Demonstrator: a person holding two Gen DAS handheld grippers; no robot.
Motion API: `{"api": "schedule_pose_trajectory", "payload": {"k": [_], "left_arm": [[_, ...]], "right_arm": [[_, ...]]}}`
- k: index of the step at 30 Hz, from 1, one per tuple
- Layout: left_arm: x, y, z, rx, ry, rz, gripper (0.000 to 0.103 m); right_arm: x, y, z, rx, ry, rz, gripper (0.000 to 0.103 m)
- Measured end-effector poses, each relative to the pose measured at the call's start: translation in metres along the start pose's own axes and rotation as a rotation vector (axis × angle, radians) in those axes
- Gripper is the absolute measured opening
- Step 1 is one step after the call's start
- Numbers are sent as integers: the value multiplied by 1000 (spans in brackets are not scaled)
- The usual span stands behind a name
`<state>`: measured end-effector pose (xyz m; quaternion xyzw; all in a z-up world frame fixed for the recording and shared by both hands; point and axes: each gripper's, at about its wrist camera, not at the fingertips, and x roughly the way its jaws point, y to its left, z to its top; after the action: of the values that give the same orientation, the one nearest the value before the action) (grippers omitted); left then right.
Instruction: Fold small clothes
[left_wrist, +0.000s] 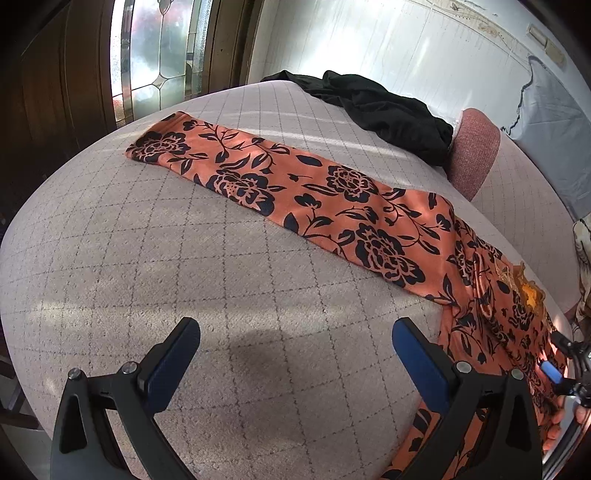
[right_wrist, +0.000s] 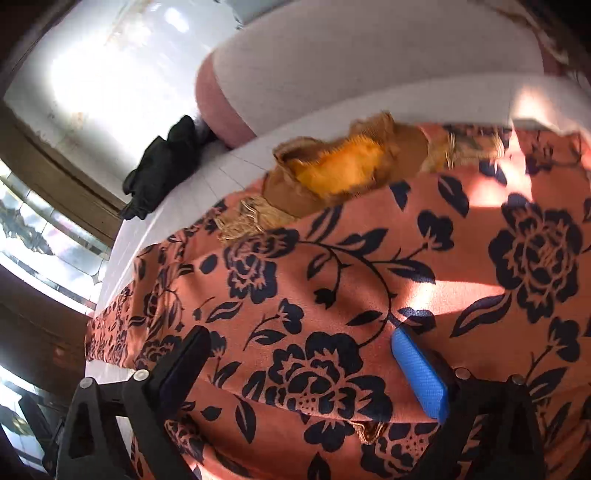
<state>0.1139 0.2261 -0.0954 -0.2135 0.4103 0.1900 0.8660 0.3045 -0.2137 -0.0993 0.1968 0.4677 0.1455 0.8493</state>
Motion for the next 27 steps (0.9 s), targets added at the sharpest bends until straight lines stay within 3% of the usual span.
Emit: {"api": "schedule_pose_trajectory", "payload": {"k": [2,4,9,12,15,18,27], "left_arm": [[0,2,2,-13,-2,6,103],[-1,4,3,-13,-3,6,103],[-5,17,12,-29,-10,41,103],[-4,25,20,-25,-23,79,103],[2,31,27,-12,-23,115,103],[8,34,33,4,-21,146,103],[38,46,64,60,-29,272,103]], "right_arm": [[-24,10,-2,-18,-54,61,100],[-42,13,-10,-29,-100,44,100],[-45,-12,-51,-30,-25,-27,100],[-47,-24,-78,-5,-18,-19,100],[-51,-23,-94,-60,-36,-41,100],[-46,-16,-102,-137,-42,-75,101],[-45,-22,-102,-119,-72,-45,103]]}}
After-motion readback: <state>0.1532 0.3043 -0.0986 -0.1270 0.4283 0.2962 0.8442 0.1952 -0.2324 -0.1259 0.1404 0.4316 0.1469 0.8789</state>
